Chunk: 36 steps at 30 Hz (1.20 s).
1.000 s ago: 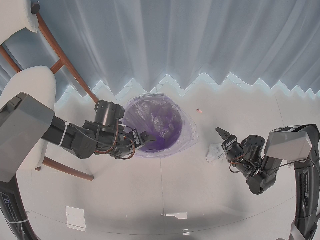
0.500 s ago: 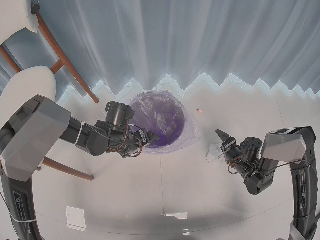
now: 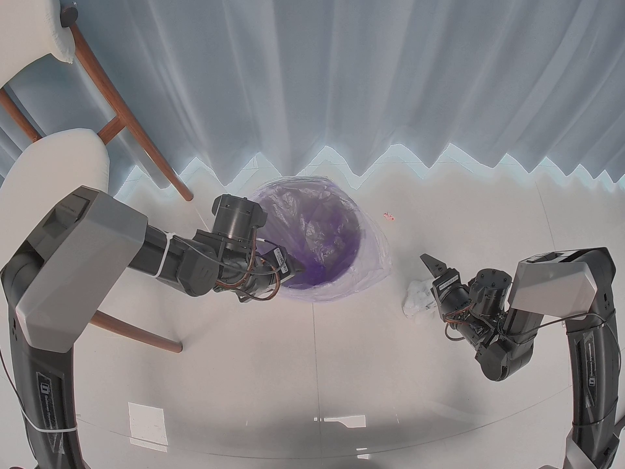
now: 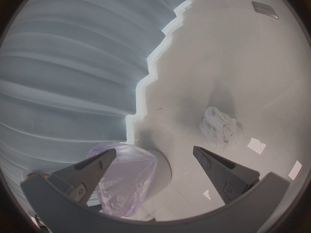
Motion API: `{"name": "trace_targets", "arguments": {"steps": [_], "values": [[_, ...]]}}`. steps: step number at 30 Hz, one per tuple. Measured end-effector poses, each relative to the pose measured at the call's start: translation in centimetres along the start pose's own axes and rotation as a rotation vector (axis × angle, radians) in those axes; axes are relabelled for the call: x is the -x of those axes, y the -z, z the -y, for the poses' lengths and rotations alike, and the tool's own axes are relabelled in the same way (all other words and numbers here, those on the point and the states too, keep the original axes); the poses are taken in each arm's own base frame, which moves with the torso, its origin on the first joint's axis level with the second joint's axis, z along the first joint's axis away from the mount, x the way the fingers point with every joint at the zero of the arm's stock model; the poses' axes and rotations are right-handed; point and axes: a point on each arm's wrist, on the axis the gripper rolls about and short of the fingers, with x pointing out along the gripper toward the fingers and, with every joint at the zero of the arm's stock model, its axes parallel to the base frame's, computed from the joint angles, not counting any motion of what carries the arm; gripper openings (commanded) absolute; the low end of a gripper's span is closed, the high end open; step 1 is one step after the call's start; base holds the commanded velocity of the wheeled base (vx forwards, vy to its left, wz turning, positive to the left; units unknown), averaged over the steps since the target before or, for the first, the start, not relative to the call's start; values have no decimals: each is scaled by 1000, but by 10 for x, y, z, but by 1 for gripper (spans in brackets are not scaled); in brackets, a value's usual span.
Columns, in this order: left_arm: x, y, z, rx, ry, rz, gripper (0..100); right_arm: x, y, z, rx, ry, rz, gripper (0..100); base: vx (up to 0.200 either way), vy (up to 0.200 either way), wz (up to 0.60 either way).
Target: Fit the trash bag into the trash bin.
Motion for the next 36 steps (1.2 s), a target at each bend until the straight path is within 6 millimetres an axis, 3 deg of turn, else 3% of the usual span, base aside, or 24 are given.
{"name": "trace_targets", "arguments": {"steps": [10,18,27,36], "values": [[5,-10,3,-26,-18,14,0,0,-3,1,-3,2,8,100,0,0,0],[26,-26,-9,-162,-118,-44,0,0,-5,1,-6,3,12,100,0,0,0],[61,-53,-27,-468,-201,-58,0,0,-5,2,-7,4,14,100,0,0,0],[95,-89,-61,-746,-267,-31,0,0,-5,2,-7,6,13,100,0,0,0]]}}
